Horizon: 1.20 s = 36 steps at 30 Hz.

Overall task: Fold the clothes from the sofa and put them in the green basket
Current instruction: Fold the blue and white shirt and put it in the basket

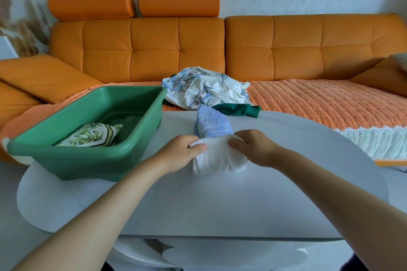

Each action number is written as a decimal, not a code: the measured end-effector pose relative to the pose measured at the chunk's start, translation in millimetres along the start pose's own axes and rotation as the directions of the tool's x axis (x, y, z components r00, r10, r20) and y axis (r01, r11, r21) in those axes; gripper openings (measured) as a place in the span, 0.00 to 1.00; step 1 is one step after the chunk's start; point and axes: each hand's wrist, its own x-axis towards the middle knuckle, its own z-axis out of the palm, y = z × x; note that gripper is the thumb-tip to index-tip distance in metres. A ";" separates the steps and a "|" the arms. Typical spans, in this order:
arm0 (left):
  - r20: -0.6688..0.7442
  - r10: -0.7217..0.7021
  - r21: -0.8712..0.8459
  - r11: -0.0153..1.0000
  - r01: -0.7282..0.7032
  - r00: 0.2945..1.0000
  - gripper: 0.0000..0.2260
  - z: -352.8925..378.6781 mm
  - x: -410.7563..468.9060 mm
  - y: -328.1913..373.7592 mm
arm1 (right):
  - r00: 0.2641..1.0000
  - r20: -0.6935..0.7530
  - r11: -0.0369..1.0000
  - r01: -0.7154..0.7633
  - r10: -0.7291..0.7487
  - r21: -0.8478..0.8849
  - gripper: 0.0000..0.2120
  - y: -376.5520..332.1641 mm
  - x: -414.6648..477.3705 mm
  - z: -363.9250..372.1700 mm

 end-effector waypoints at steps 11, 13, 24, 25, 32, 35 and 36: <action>-0.316 0.160 0.415 0.909 -0.016 0.935 0.18 17.3 25.1 14.8 | 0.953 -0.180 0.969 -0.231 0.244 0.092 0.07 16.7 37.4 30.0; -0.259 0.550 0.640 0.713 -0.286 0.794 0.15 23.8 30.0 24.1 | 0.953 -0.198 0.973 -0.220 0.229 0.069 0.08 16.7 40.7 33.6; 0.142 0.123 0.512 0.840 -0.179 0.982 0.36 35.6 41.9 -4.5 | 0.823 -0.217 0.779 0.362 -0.525 -0.512 0.09 9.8 28.5 21.1; 0.156 0.120 0.474 0.862 -0.181 0.980 0.36 34.6 41.6 -5.8 | 0.805 -0.125 0.720 0.434 -0.580 -0.541 0.11 11.3 23.7 18.3; 0.148 0.100 0.408 0.900 -0.153 0.984 0.16 17.2 37.7 -4.8 | 0.962 0.045 0.915 0.270 -0.270 -0.299 0.24 21.5 5.7 20.5; 0.070 -0.017 0.287 0.958 -0.004 0.997 0.12 3.9 33.8 3.4 | 0.992 0.008 0.990 0.128 -0.127 -0.067 0.14 19.4 5.6 8.9; 0.057 -0.042 0.235 0.972 0.027 0.997 0.13 0.6 31.8 4.8 | 0.996 -0.014 0.996 0.091 -0.091 0.023 0.13 19.5 5.3 5.8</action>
